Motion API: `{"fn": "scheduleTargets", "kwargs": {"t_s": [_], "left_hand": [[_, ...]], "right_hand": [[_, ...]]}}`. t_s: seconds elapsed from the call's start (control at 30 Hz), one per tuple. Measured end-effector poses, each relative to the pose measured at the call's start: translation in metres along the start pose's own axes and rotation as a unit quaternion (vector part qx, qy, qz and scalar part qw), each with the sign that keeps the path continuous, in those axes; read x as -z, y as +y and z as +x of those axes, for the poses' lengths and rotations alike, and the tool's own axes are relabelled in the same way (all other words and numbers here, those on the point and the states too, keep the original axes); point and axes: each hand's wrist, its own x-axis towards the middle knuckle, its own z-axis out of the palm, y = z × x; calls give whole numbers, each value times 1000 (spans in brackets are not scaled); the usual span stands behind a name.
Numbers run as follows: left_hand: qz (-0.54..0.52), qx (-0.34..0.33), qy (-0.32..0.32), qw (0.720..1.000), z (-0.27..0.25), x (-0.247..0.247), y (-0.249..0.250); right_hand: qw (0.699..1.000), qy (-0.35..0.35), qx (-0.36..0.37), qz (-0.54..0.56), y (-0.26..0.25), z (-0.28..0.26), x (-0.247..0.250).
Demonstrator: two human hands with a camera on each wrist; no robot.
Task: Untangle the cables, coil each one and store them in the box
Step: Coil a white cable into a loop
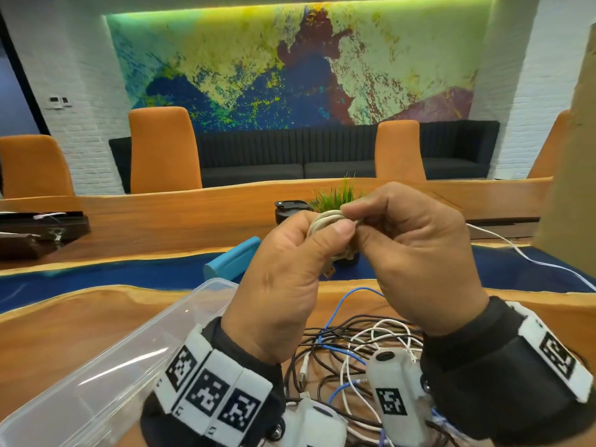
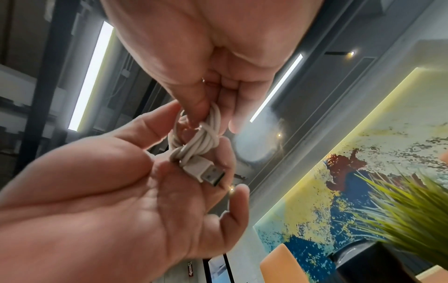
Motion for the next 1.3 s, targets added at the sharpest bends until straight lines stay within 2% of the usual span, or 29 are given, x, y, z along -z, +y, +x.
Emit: {"fn": "scheduleTargets", "kwargs": {"t_s": [0.2, 0.43, 0.53, 0.6, 0.67, 0.77, 0.9, 1.0, 1.1, 1.2, 1.3], "left_hand": [[-31, 14, -15, 999, 0, 7, 5], [84, -35, 54, 994, -1, 5, 9], [126, -42, 87, 987, -2, 5, 7], [135, -31, 117, 983, 2, 10, 2], [121, -11, 146, 982, 6, 19, -2], [100, -12, 142, 985, 5, 19, 5], [107, -49, 98, 988, -2, 11, 21], [133, -50, 81, 987, 3, 23, 25], [158, -31, 43, 986, 14, 38, 25], [205, -2, -30, 978, 24, 49, 15], [298, 16, -96, 950, 21, 45, 9]], "right_hand": [[999, -4, 35, -36, 3, 0, 2], [991, -5, 78, -112, -2, 1, 5], [988, -3, 71, -140, -1, 1, 4], [991, 21, 47, -126, -1, 4, 9], [993, 80, 22, -89, -3, 11, 25], [989, 125, 16, -74, -10, 20, 44], [988, 98, -91, -74, -9, 20, 37], [975, 141, -172, 11, -5, 24, 50], [958, 179, -225, -13, 2, 25, 86], [929, 199, -307, -56, 23, 21, 127], [885, 146, -425, -121, 59, 6, 157]]}}
